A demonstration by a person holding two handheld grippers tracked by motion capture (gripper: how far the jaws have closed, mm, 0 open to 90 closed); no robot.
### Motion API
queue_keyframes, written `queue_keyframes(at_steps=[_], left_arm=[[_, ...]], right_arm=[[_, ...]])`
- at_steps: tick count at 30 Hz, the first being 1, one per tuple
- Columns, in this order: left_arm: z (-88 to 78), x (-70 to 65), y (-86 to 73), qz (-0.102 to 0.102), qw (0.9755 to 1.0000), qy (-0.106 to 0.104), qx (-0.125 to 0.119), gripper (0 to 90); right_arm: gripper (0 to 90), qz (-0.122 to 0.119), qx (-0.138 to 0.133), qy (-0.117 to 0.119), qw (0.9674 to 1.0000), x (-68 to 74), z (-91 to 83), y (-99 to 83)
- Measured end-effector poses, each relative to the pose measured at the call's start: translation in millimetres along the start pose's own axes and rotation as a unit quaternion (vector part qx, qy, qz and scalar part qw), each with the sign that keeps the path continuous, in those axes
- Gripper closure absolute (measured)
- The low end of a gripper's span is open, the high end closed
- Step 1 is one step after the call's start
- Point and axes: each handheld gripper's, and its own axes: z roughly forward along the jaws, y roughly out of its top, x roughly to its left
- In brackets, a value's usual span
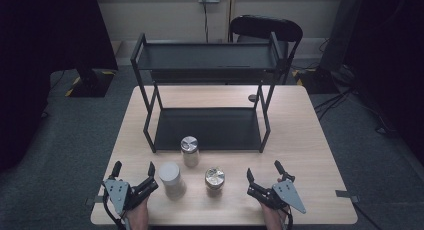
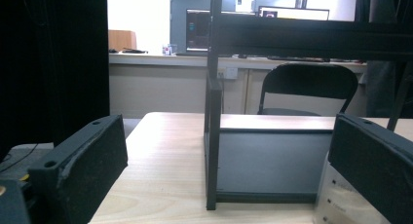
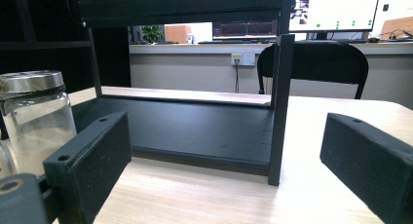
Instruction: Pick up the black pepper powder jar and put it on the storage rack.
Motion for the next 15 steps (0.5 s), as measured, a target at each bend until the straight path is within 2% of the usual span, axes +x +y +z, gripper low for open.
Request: queue_keyframes(at_steps=[12, 15], left_arm=[[-3.7, -2.3, 11.2, 0.000, 0.9999, -0.013, 0.000, 0.0], [-4.5, -0.3, 15.0, -0.003, 0.9997, -0.023, 0.004, 0.0]], right_arm=[[3.3, -0.001, 0.000, 0.000, 1.0000, 0.2, 0.0, 0.0], [3.3, -0.002, 0.001, 0.000, 1.0000, 0.4, 0.0, 0.1]])
